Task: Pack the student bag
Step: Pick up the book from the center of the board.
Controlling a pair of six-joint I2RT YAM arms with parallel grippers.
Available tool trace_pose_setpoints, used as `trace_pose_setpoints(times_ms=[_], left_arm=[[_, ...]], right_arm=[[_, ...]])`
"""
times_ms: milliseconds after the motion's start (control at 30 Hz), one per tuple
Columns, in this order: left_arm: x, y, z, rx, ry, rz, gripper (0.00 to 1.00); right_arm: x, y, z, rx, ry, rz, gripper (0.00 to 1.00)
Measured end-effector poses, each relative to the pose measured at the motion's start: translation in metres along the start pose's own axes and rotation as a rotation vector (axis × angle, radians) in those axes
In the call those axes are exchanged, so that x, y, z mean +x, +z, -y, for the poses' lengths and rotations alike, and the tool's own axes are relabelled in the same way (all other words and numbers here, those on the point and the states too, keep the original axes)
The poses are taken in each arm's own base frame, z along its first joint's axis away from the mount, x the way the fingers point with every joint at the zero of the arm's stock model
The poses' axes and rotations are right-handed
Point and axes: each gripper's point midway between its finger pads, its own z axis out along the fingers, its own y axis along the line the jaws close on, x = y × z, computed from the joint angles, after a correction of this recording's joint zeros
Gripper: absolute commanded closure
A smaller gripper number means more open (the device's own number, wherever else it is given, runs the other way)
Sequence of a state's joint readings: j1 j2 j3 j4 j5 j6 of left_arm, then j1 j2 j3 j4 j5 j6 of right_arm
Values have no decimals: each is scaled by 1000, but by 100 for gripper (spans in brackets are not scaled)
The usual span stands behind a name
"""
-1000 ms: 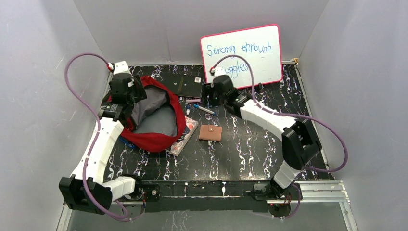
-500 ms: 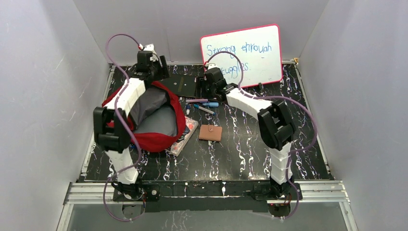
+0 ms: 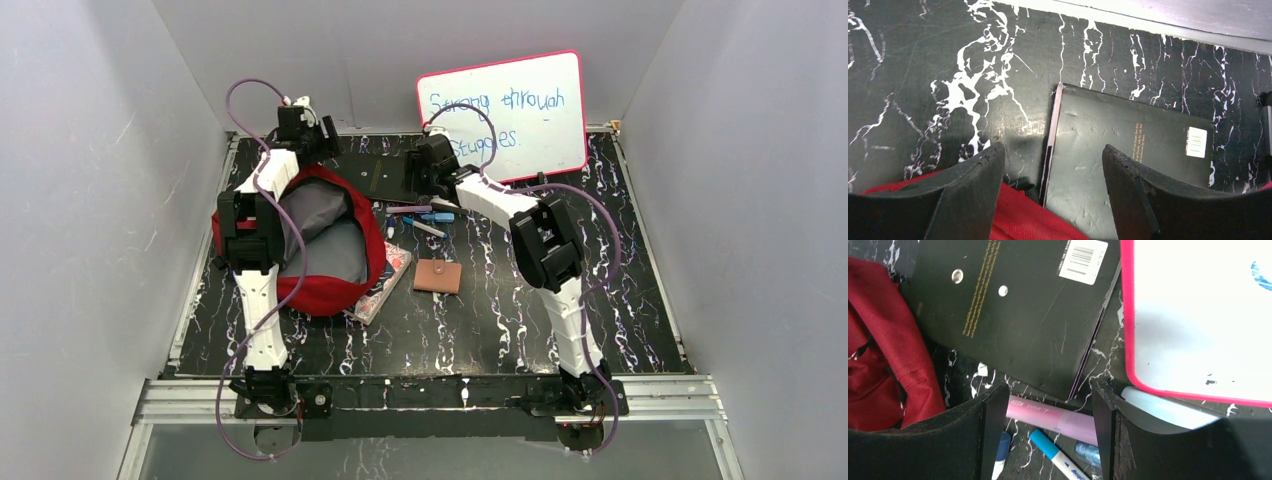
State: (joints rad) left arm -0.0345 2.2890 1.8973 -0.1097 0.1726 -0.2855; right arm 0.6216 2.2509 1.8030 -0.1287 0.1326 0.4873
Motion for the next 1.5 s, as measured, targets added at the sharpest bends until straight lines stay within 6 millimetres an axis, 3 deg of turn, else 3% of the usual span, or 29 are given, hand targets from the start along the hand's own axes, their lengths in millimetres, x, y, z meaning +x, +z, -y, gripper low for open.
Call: trace_pose_setpoints(times_ms=[167, 467, 867, 1033, 1500], left_arm=[[12, 19, -1, 40, 25, -36, 30], [37, 33, -4, 63, 65, -97, 30], [56, 37, 2, 136, 64, -113, 31], [59, 37, 7, 172, 66, -102, 32], [66, 27, 13, 211, 60, -110, 33]], right_arm=[[-3, 12, 9, 34, 26, 10, 30], [10, 27, 18, 62, 57, -21, 30], [24, 43, 1, -47, 114, -79, 37], [23, 44, -3, -107, 133, -97, 42], [24, 38, -14, -204, 88, -120, 43]])
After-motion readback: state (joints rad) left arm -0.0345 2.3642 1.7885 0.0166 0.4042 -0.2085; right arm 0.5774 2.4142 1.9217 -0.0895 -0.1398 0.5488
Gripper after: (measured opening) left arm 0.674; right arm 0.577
